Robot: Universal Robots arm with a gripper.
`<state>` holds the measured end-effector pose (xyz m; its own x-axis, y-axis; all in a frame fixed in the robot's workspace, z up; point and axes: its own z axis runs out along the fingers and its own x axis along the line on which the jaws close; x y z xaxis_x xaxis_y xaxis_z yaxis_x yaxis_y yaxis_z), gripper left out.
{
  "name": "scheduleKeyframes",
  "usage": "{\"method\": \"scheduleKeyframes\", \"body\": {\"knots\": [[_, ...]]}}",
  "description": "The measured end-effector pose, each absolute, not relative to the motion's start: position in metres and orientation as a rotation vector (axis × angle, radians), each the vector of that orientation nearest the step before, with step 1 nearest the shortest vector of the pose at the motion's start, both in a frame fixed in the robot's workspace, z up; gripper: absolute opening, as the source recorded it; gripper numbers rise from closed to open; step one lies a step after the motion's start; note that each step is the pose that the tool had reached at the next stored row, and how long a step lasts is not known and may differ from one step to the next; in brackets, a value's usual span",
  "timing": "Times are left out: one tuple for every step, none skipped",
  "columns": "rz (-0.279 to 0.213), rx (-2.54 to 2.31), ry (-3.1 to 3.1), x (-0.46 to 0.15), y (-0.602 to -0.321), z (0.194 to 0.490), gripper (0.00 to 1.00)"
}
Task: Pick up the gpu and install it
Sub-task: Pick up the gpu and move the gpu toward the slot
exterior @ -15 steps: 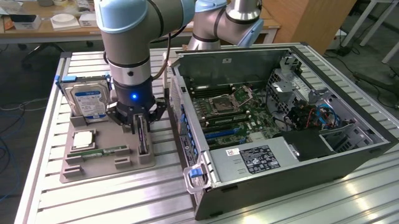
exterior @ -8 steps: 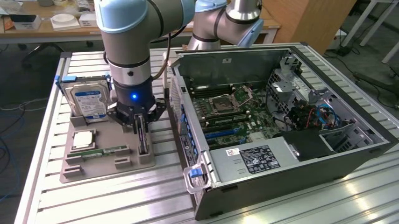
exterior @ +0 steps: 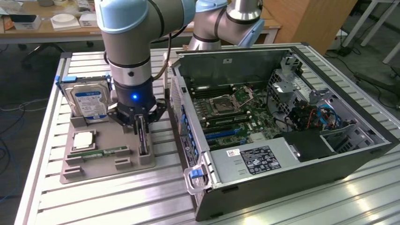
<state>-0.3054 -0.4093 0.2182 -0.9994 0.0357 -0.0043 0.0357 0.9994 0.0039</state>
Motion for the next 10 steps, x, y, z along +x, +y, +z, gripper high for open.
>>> {"method": "scheduleKeyframes", "body": {"knots": [[0.006,0.056,3.137,-0.3045,-0.4094,0.2182,0.35],[0.006,0.056,3.137,-0.3046,-0.4094,0.2182,0.35],[0.006,0.056,3.137,-0.3046,-0.4094,0.2182,0.35],[0.006,0.056,3.137,-0.3046,-0.4094,0.2182,0.35],[0.006,0.056,3.137,-0.3046,-0.4094,0.2182,0.35],[0.006,0.056,3.137,-0.3045,-0.4094,0.2182,0.35],[0.006,0.056,3.137,-0.3045,-0.4094,0.2182,0.35],[0.006,0.056,3.137,-0.3045,-0.4094,0.2183,0.34],[0.006,0.056,3.137,-0.3045,-0.4094,0.2183,0.27],[0.006,0.056,3.137,-0.3045,-0.4094,0.2183,0.27]]}}
